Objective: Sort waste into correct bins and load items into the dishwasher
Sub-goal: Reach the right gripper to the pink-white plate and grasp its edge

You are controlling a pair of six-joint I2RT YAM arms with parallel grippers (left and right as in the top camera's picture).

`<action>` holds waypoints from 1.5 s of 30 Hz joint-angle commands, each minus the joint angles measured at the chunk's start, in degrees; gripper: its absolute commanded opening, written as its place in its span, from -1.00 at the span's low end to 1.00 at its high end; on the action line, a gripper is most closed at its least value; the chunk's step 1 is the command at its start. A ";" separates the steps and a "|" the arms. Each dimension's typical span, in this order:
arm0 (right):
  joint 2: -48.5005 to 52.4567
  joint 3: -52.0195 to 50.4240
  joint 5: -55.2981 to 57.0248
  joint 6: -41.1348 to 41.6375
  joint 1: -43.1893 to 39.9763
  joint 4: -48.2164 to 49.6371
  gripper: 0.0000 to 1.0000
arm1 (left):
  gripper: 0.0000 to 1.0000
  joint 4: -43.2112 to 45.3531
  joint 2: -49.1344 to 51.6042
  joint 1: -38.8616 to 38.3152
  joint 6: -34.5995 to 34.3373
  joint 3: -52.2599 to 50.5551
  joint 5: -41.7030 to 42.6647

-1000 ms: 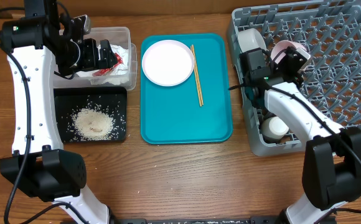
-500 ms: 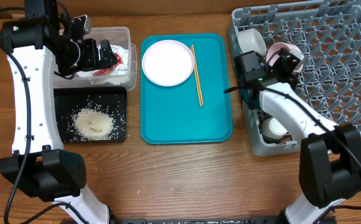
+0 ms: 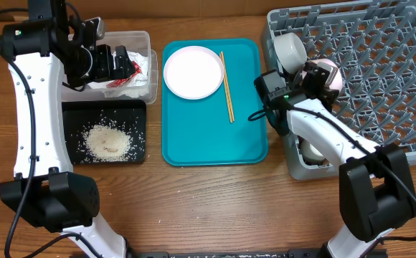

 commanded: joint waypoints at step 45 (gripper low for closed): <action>5.38 18.45 -71.78 -9.66 8.90 16.35 0.06 | 1.00 0.09 -0.13 -0.28 1.09 1.16 -0.39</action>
